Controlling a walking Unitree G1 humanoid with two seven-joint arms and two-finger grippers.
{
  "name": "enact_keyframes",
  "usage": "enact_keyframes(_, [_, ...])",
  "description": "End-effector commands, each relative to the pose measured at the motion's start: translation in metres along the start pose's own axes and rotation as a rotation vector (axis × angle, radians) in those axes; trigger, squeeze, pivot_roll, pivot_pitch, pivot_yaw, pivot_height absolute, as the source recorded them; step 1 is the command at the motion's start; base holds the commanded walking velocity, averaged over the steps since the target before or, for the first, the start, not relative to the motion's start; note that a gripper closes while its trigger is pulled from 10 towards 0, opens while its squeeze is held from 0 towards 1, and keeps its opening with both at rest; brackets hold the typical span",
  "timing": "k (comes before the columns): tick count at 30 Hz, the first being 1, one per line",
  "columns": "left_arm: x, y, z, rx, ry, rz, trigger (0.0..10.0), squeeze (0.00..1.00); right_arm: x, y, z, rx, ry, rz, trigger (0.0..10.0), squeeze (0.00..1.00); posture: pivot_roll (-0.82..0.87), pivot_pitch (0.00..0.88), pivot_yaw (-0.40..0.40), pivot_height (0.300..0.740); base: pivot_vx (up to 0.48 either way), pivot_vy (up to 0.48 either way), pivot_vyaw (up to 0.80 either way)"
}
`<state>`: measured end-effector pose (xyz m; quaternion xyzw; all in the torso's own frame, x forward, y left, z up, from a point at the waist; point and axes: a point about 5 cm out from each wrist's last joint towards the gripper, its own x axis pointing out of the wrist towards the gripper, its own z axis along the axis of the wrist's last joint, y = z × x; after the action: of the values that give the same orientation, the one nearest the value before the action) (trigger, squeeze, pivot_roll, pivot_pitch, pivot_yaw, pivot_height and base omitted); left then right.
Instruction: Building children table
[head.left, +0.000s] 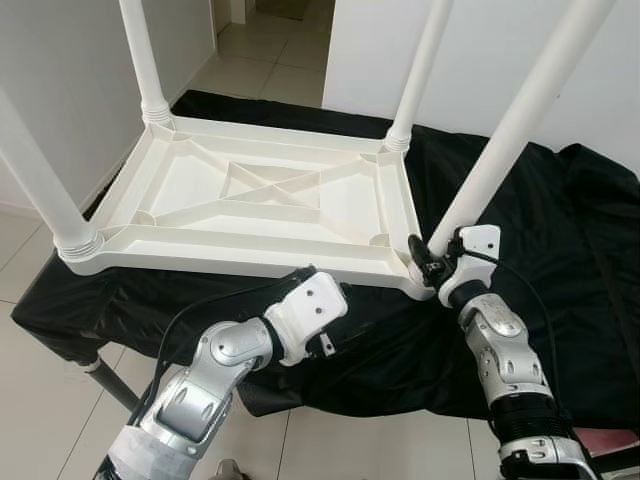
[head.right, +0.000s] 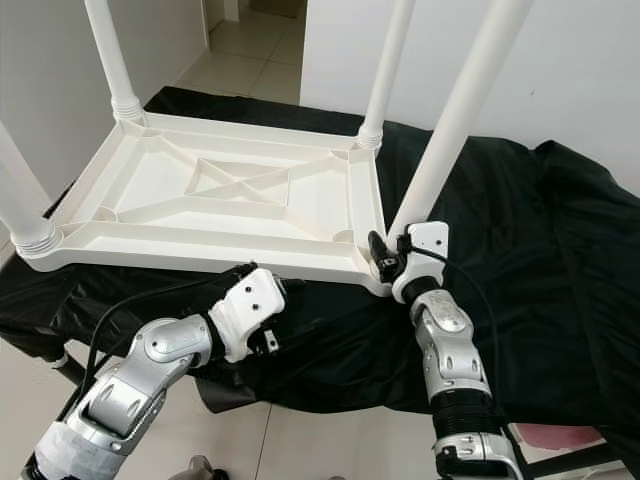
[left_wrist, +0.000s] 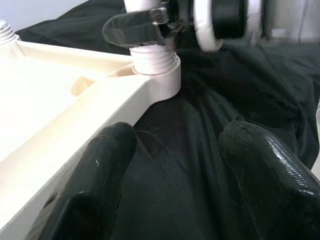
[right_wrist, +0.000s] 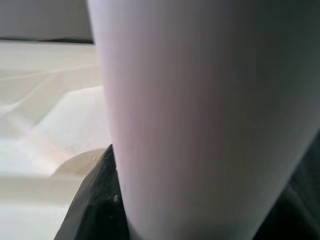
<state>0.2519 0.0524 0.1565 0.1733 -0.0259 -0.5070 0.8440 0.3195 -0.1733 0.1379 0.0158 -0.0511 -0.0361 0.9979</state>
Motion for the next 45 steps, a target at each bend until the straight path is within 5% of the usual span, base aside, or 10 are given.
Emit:
enact_keyframes(1, [0.002,0.001,0.000,0.012,0.002,0.035,10.0,0.00,-0.011,-0.015,-0.019,-0.030,0.096,-0.224,10.0,0.00,0.05,0.077,-0.071,0.740,0.000,0.000,0.00])
enact_keyframes(5, [0.003,0.000,0.001,0.009,-0.003,0.035,10.0,0.00,-0.015,-0.008,-0.020,0.002,0.095,-0.342,10.0,0.00,0.05,0.076,-0.071,0.740,0.000,0.000,0.00])
enact_keyframes(8, [0.004,-0.002,0.002,0.002,-0.009,0.034,10.0,0.00,-0.010,0.010,-0.015,0.034,0.085,-0.272,10.0,0.00,0.04,0.076,-0.070,0.740,0.000,0.000,0.00])
enact_keyframes(16, [0.003,0.000,0.001,0.007,-0.002,0.039,10.0,0.00,-0.012,0.011,-0.007,0.037,0.045,-0.268,10.0,0.00,0.05,0.080,-0.080,0.740,0.000,0.000,0.00])
enact_keyframes(17, [0.002,0.002,0.000,0.008,0.000,0.046,10.0,0.00,-0.013,0.014,-0.003,0.049,0.021,-0.258,10.0,1.00,0.05,0.083,-0.087,0.740,0.000,0.000,0.00])
enact_keyframes(29, [0.003,0.009,0.001,0.024,-0.004,0.072,10.0,0.00,-0.018,0.010,0.011,0.064,-0.092,-0.144,10.0,1.00,0.04,0.053,-0.105,0.740,0.000,0.000,0.00])
enact_keyframes(30, [0.003,0.009,0.001,0.025,-0.004,0.074,10.0,0.00,-0.018,0.010,0.011,0.058,-0.094,-0.127,10.0,0.30,0.04,0.053,-0.105,0.740,0.000,0.000,0.00])
enact_keyframes(31, [0.003,0.009,0.001,0.025,-0.004,0.074,10.0,0.00,-0.018,0.010,0.011,0.058,-0.094,-0.127,10.0,0.30,0.04,0.053,-0.105,0.740,0.000,0.000,0.00])
enact_keyframes(32, [0.003,0.010,0.001,0.025,-0.004,0.076,10.0,0.00,-0.019,0.010,0.011,0.064,-0.096,-0.113,10.0,0.00,0.04,0.054,-0.106,0.740,0.000,0.000,0.00])
enact_keyframes(45, [-0.001,0.016,0.004,0.024,-0.018,0.070,10.0,0.00,-0.038,-0.003,0.004,0.026,-0.112,-0.073,10.0,0.00,0.02,0.043,-0.061,0.740,0.000,0.000,0.00])
